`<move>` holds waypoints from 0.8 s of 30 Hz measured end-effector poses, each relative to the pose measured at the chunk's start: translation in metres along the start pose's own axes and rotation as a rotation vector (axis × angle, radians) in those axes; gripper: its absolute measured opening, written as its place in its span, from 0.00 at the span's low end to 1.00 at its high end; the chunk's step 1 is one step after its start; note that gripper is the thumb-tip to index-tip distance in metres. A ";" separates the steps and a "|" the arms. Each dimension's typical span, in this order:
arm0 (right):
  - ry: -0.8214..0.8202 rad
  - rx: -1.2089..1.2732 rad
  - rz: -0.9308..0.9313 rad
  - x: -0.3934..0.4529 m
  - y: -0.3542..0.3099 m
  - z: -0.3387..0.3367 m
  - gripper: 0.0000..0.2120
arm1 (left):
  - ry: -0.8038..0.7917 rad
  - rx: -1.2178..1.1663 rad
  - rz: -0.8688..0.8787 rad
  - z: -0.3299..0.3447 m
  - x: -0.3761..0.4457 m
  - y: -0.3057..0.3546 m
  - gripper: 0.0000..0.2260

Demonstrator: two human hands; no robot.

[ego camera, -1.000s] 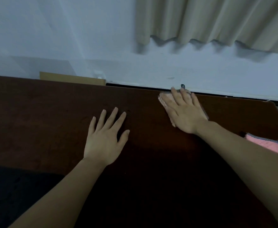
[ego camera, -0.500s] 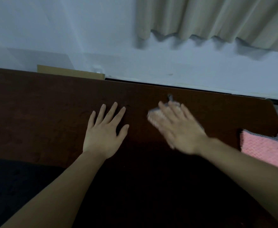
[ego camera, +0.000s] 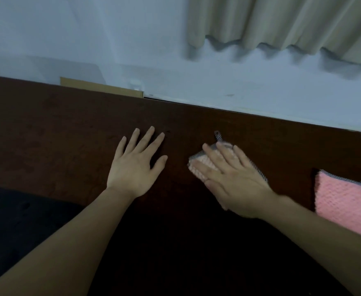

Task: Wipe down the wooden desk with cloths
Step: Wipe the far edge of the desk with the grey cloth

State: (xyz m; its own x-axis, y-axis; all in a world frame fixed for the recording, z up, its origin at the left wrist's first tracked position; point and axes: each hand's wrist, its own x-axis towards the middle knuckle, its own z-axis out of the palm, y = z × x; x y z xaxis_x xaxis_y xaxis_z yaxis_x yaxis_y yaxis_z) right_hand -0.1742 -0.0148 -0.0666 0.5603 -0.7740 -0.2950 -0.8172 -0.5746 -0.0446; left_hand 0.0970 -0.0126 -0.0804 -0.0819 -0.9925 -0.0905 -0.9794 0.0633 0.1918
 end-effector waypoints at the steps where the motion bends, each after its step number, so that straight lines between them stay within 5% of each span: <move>1: 0.030 -0.017 0.040 0.012 0.013 -0.001 0.26 | -0.006 -0.003 0.002 0.000 0.000 0.000 0.32; 8: 0.080 0.077 0.245 0.082 0.043 -0.020 0.26 | 0.013 -0.026 -0.001 0.002 0.001 0.001 0.32; 12: 0.055 0.032 0.075 0.035 0.002 -0.008 0.33 | 0.003 -0.028 -0.013 -0.001 0.001 0.000 0.32; 17: -0.022 -0.001 -0.069 -0.006 -0.005 0.003 0.28 | -0.001 -0.044 -0.010 -0.004 0.002 0.000 0.32; 24: 0.071 0.102 0.289 0.086 0.039 -0.023 0.28 | -0.040 -0.015 0.010 -0.005 0.006 -0.001 0.29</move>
State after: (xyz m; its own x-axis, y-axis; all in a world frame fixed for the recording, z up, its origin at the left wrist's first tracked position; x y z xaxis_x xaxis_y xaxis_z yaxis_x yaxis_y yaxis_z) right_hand -0.1548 -0.1098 -0.0718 0.3077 -0.9203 -0.2417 -0.9514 -0.3010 -0.0654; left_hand 0.0983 -0.0190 -0.0764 -0.0992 -0.9869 -0.1276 -0.9756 0.0712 0.2078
